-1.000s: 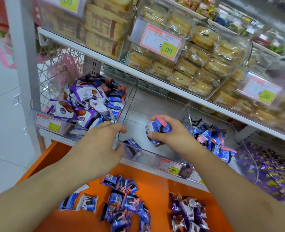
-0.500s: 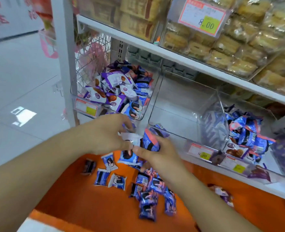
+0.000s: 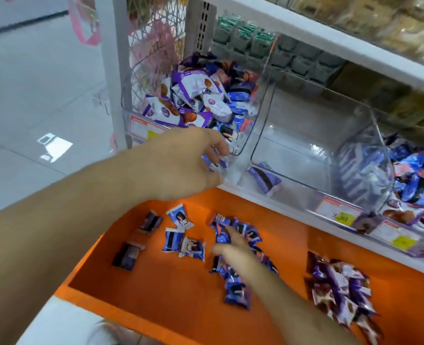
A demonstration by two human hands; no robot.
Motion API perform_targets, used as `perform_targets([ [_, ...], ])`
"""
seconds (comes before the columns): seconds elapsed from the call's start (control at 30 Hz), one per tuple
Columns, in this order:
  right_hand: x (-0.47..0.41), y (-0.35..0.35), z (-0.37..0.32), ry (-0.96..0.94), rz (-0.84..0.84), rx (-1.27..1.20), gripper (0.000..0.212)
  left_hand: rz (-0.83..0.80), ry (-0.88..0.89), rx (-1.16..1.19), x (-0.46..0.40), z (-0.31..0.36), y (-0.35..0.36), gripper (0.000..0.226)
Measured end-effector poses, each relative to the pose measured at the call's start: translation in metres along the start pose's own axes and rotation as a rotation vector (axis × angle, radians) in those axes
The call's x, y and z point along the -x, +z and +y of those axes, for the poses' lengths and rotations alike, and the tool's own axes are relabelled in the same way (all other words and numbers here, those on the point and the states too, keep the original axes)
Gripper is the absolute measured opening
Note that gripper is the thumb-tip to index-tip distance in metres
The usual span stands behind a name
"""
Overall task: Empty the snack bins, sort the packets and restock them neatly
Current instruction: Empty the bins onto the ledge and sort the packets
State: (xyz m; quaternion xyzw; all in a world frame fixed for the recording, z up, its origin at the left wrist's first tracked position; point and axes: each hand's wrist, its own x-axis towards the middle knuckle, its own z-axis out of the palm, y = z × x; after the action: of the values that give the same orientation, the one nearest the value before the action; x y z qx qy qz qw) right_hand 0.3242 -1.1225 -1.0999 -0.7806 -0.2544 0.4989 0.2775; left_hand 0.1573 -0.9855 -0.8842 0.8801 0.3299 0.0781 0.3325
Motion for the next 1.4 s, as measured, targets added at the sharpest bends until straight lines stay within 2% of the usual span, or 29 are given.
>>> perform_targets([
  [0.1,0.003,-0.028,0.038,0.026,0.029,0.189,0.071,0.029,0.037,0.017,-0.004,0.010,0.008,0.041],
  [0.23,0.010,-0.063,0.079,-0.044,0.099,0.596,0.082,0.108,0.109,-0.049,-0.008,0.022,0.015,0.053],
  [0.3,0.022,-0.076,0.076,-0.061,0.109,0.683,0.086,0.154,0.151,-0.095,-0.012,0.029,0.019,0.060],
  [0.4,0.057,-0.090,0.038,-0.211,0.061,0.606,0.057,0.159,0.192,-0.130,-0.017,0.033,0.025,0.069],
  [0.47,0.087,-0.103,-0.004,-0.284,-0.005,0.423,0.034,0.134,0.191,-0.154,-0.019,0.032,0.030,0.074],
  [0.53,0.119,-0.121,-0.054,-0.391,-0.057,0.244,0.024,0.120,0.200,-0.186,-0.020,0.033,0.033,0.075],
  [0.6,0.139,-0.142,-0.099,-0.551,0.002,0.078,0.019,0.111,0.195,-0.234,-0.021,0.031,0.035,0.077],
  [0.67,0.134,-0.159,-0.132,-0.637,0.157,0.047,0.017,0.097,0.182,-0.278,-0.022,0.029,0.036,0.078],
  [0.73,0.106,-0.168,-0.154,-0.629,0.283,0.143,0.017,0.083,0.179,-0.306,-0.023,0.027,0.036,0.077],
  [0.8,0.064,-0.172,-0.163,-0.559,0.320,0.328,0.013,0.068,0.174,-0.314,-0.024,0.025,0.036,0.077],
  [0.83,0.044,-0.171,-0.165,-0.484,0.303,0.457,0.015,0.064,0.172,-0.314,-0.025,0.024,0.036,0.077],
  [0.9,0.018,-0.166,-0.168,-0.302,0.225,0.702,0.036,0.065,0.177,-0.315,-0.026,0.025,0.035,0.076],
  [0.97,0.008,-0.158,-0.168,-0.196,0.180,0.792,0.045,0.071,0.182,-0.314,-0.027,0.028,0.035,0.075],
  [1.03,0.007,-0.154,-0.167,-0.180,0.198,0.799,0.041,0.080,0.179,-0.310,-0.027,0.030,0.034,0.074],
  [1.1,0.010,-0.157,-0.166,-0.224,0.275,0.757,0.034,0.081,0.175,-0.294,-0.026,0.030,0.033,0.074],
  [1.2,0.034,-0.169,-0.170,-0.340,0.393,0.487,0.024,0.090,0.164,-0.243,-0.023,0.030,0.028,0.072],
  [1.3,0.084,-0.170,-0.168,-0.519,0.285,0.159,0.017,0.120,0.163,-0.214,-0.019,0.032,0.022,0.067],
  [1.4,0.129,-0.155,-0.154,-0.593,0.085,-0.083,0.024,0.131,0.143,-0.199,-0.013,0.033,0.014,0.064],
])
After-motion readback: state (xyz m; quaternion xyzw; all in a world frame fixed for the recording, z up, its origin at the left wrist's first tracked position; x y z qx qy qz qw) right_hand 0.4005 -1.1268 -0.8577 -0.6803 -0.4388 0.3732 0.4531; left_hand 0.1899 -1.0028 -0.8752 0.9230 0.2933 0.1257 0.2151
